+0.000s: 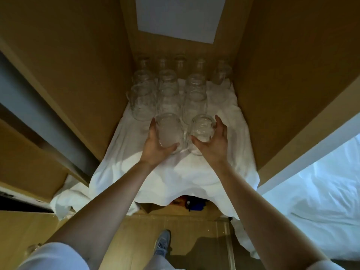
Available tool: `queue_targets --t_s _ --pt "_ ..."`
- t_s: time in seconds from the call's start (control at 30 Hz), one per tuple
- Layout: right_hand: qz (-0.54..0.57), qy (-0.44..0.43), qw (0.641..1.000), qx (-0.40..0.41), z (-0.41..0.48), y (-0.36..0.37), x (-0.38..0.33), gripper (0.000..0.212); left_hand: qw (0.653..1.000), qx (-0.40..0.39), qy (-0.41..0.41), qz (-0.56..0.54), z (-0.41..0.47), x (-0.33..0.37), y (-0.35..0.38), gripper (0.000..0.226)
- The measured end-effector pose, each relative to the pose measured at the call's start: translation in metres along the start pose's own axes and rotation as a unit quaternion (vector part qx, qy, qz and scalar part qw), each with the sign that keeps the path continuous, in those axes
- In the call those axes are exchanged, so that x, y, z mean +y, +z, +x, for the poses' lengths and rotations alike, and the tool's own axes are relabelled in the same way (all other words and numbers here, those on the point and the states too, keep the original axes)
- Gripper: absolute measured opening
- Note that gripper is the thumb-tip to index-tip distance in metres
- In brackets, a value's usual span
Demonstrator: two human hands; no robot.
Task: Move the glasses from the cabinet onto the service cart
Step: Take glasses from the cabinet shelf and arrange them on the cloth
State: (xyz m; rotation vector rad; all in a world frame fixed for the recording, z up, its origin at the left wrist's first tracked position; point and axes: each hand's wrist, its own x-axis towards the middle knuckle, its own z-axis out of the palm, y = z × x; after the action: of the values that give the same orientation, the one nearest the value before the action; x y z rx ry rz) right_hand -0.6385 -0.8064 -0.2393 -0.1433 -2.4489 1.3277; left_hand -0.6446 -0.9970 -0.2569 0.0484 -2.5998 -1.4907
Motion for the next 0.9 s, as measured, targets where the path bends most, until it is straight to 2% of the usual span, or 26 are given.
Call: queue_targets --t_s 0.17,0.27,0.37,0.47,0.53,0.6,0.67,0.77,0.9 --pt "0.041 0.019 0.999 -0.03 0.003 -0.008 0.012 0.094 0.999 -0.019 0.008 0.026 0.009 0.007 -0.013 0.093" --pt "0.023 0.04 0.999 0.023 0.008 -0.01 0.002 0.094 0.998 -0.012 0.047 0.047 0.012 0.009 -0.016 0.09" --pt "0.038 0.033 0.994 0.102 0.026 -0.018 -0.005 0.097 0.996 -0.046 0.068 0.042 0.015 0.012 -0.013 0.1" --pt "0.065 0.023 0.989 0.129 0.062 -0.037 -0.006 0.094 0.988 -0.086 0.108 0.063 0.024 0.018 0.0 0.104" --pt "0.016 0.041 0.991 0.123 0.086 -0.05 -0.006 0.087 0.978 -0.123 0.151 0.073 0.028 0.024 0.01 0.106" --pt "0.047 0.058 0.993 0.094 0.104 -0.058 0.0 0.084 0.968 -0.165 0.173 0.08 0.031 0.027 0.02 0.109" --pt "0.101 0.091 0.989 0.063 0.112 -0.06 0.003 0.08 0.962 -0.196 0.173 0.075 0.033 0.026 0.026 0.109" --pt "0.09 0.11 0.989 0.034 0.115 -0.057 0.013 0.072 0.963 -0.23 0.136 0.029 0.042 0.02 0.027 0.113" --pt "0.042 0.111 0.993 -0.025 0.118 -0.053 0.027 0.085 0.953 -0.251 0.151 0.082 0.049 0.019 0.027 0.113"
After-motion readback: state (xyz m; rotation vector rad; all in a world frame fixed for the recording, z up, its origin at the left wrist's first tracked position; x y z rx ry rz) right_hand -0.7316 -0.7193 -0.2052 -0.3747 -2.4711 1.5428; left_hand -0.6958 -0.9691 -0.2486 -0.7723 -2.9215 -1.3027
